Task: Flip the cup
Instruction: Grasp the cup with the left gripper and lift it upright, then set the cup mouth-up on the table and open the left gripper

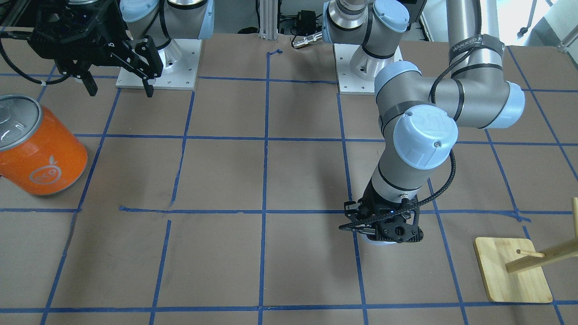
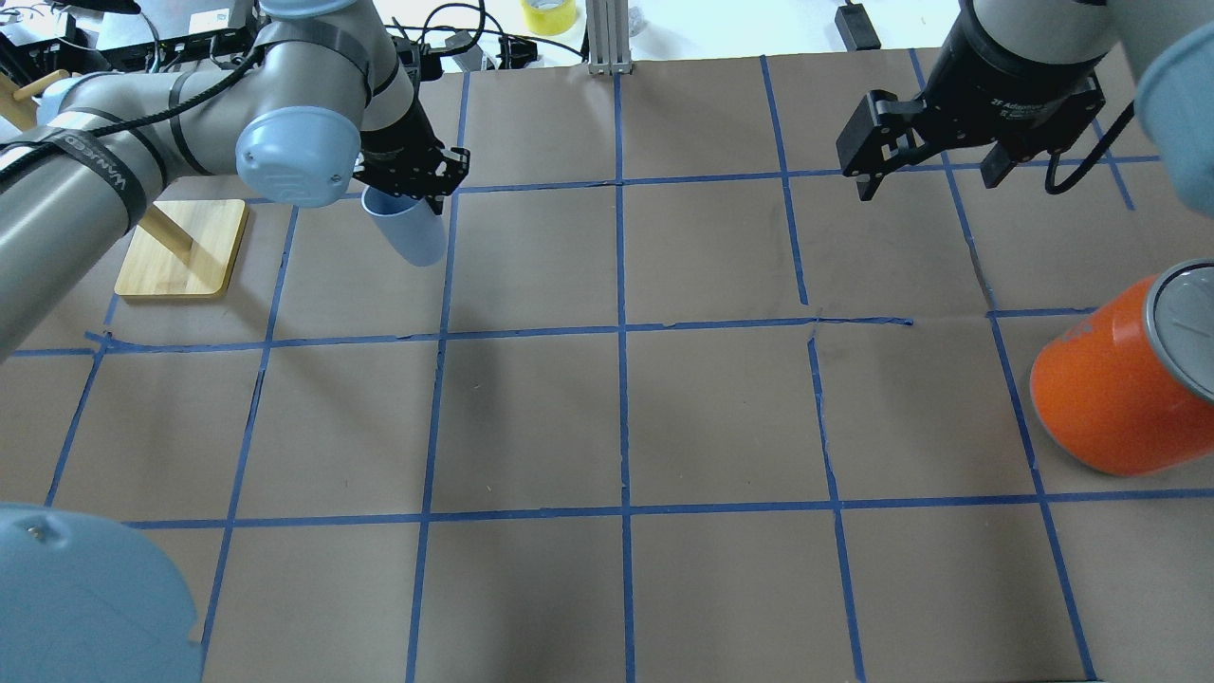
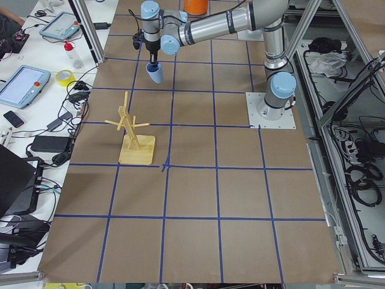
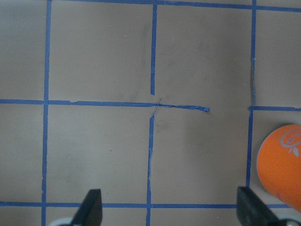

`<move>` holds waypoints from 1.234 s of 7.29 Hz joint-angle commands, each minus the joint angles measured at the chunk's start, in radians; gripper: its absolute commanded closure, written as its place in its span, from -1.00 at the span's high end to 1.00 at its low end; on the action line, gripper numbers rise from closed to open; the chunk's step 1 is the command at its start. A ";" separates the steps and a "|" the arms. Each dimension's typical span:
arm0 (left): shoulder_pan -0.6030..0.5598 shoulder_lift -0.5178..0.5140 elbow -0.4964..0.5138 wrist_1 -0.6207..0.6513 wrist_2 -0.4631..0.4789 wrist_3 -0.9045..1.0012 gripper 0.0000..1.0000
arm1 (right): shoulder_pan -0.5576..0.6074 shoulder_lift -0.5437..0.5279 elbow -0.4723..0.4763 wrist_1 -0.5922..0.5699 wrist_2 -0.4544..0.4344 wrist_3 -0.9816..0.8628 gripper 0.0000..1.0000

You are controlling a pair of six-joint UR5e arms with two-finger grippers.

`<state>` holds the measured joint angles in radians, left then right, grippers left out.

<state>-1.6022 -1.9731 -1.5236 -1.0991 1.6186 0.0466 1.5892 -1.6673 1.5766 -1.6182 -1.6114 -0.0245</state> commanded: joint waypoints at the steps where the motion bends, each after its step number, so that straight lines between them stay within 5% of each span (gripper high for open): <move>1: 0.046 -0.038 -0.027 0.171 0.083 0.136 -1.00 | 0.000 0.000 0.000 0.001 -0.001 0.000 1.00; 8: 0.105 -0.110 -0.069 0.189 0.064 0.142 -0.99 | 0.002 0.000 0.000 -0.002 -0.001 -0.006 1.00; 9: 0.105 -0.107 -0.067 0.189 0.060 0.139 0.98 | 0.003 0.000 0.000 -0.002 -0.001 -0.006 1.00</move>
<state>-1.4972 -2.0785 -1.5914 -0.9102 1.6817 0.1874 1.5917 -1.6674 1.5769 -1.6203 -1.6122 -0.0306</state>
